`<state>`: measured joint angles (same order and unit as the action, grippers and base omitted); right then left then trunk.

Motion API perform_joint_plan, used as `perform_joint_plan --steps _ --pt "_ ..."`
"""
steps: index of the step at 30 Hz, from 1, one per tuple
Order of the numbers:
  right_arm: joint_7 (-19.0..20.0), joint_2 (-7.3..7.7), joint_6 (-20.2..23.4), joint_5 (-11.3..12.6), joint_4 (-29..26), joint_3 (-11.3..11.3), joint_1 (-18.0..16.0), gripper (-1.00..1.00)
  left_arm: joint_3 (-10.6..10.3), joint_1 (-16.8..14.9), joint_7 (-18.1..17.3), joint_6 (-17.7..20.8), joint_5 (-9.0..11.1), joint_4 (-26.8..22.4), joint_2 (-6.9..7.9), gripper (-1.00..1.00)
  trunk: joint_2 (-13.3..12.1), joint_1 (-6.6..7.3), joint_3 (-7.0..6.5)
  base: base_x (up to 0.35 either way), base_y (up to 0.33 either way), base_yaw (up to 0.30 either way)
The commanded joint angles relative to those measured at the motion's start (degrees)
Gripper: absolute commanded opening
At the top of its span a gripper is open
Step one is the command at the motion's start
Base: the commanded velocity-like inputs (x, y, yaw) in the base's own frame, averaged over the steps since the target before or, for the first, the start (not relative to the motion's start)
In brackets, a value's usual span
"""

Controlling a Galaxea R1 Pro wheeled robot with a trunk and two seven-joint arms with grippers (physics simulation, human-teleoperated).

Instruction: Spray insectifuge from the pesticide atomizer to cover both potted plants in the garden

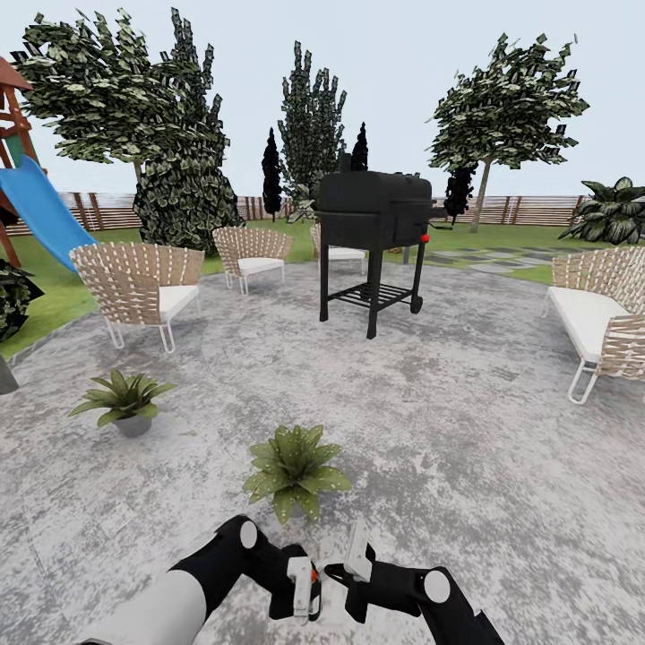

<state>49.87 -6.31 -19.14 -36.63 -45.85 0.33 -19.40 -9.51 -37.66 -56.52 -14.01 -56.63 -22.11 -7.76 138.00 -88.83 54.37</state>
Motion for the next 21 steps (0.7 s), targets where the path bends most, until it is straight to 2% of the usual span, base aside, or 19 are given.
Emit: perform_joint_plan --steps 1,7,14,15,17,19,21 --pt "0.05 -0.04 -0.28 -0.50 -0.05 -0.07 -0.02 -1.00 -0.04 0.01 -0.01 -0.29 -0.45 0.11 0.75 -1.00 0.02 0.01 0.06 0.000 0.000 0.000" --pt "0.05 -0.02 -0.28 -0.54 -0.03 -0.07 -0.02 -1.00 -0.10 0.26 0.00 -0.23 -0.58 0.44 7.07 -1.00 0.02 0.01 0.06 0.000 0.000 0.000" --pt "0.05 0.25 -0.36 -0.54 0.22 -0.10 -0.02 -1.00 -0.10 3.22 0.08 -0.28 -0.57 0.38 14.87 -1.00 0.02 0.01 0.06 0.000 0.000 0.000" --pt "0.02 0.32 -0.36 -0.54 0.27 -0.16 -0.02 1.00 -0.09 3.32 0.10 -0.34 -0.47 0.39 16.04 -1.00 0.02 0.01 0.06 0.000 0.000 0.000" --pt "-0.02 0.79 -0.46 -0.54 0.67 -0.36 -0.02 1.00 0.20 3.41 0.39 -0.39 0.06 0.41 17.61 -1.00 0.02 0.01 0.06 0.000 0.000 0.000" --pt "-0.07 1.35 -0.46 -0.54 1.42 -0.48 -0.02 1.00 0.47 3.45 0.68 -0.29 0.32 0.46 18.28 -1.00 0.02 0.01 0.06 0.000 0.000 0.000" --pt "-0.43 1.86 -0.46 -0.56 1.94 -0.61 -0.02 1.00 0.91 3.46 1.88 -0.13 1.45 0.48 18.60 -1.00 0.02 0.01 0.06 0.000 0.000 0.000"
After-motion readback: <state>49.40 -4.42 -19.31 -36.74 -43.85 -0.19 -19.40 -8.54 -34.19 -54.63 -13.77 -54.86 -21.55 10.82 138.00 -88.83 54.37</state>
